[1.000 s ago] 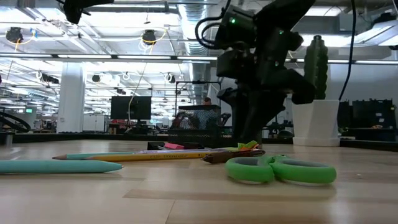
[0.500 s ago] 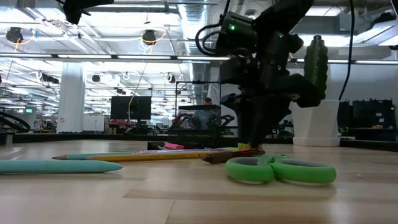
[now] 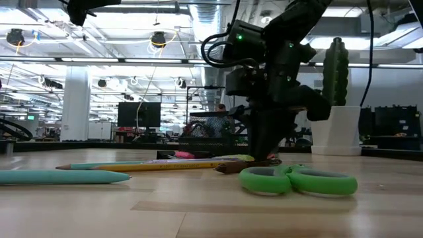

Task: Pick and place office supplies into organizer
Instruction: Put the green sticky note into the black desk organizer

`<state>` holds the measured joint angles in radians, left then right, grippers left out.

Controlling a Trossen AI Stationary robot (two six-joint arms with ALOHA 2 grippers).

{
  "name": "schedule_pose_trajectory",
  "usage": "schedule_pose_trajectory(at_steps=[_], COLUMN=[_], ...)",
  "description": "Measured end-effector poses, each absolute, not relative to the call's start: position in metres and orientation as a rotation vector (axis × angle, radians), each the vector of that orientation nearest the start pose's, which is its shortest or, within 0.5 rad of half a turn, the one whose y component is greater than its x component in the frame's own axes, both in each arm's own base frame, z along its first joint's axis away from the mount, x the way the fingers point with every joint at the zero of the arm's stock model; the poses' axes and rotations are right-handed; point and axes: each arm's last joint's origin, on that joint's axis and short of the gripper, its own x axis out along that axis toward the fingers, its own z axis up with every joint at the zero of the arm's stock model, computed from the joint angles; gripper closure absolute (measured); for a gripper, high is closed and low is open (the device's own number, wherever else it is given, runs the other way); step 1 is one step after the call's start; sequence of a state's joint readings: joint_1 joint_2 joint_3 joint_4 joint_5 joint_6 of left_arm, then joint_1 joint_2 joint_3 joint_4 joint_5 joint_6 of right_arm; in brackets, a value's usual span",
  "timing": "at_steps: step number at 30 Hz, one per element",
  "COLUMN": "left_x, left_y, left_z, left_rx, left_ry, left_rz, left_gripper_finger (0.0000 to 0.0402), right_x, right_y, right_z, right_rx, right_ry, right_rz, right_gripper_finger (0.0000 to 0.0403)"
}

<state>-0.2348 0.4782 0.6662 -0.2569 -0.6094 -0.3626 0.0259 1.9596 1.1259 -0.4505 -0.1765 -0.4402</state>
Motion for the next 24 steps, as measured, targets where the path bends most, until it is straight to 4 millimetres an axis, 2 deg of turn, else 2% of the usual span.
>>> schedule_pose_trajectory(at_steps=[3,8,10,14,20,22,24], left_x=[0.107,0.107,0.107,0.107,0.107,0.107,0.107], left_y=[-0.009,-0.009,-0.008,-0.008,-0.008,-0.007,-0.007], left_z=[0.323,0.323,0.324,0.324,0.324,0.324,0.324], left_rx=[-0.330,-0.330,-0.330,-0.332,-0.332,-0.331,-0.331], left_ry=[-0.006,-0.007,-0.007,-0.012,-0.021,-0.023,-0.024], left_rz=[0.383,0.384,0.387,0.388,0.420,0.433,0.435], left_gripper_finger=[0.0248,0.0248,0.0248,0.0248,0.0248,0.0248,0.0248], right_x=[0.358,0.359,0.363,0.366,0.361,0.356,0.351], right_y=[0.015,0.012,0.010,0.008,0.001,-0.006,-0.015], right_z=[0.115,0.135,0.151,0.196,0.253,0.263,0.264], right_rx=[-0.260,-0.177,-0.145,-0.139,-0.226,-0.257,-0.234], right_ry=[1.194,1.169,1.130,1.014,0.923,0.946,0.983], right_rz=[0.428,0.320,0.268,0.173,-0.030,-0.116,-0.179], right_gripper_finger=[0.0396,0.0401,0.0401,0.0402,0.0403,0.0403,0.0403])
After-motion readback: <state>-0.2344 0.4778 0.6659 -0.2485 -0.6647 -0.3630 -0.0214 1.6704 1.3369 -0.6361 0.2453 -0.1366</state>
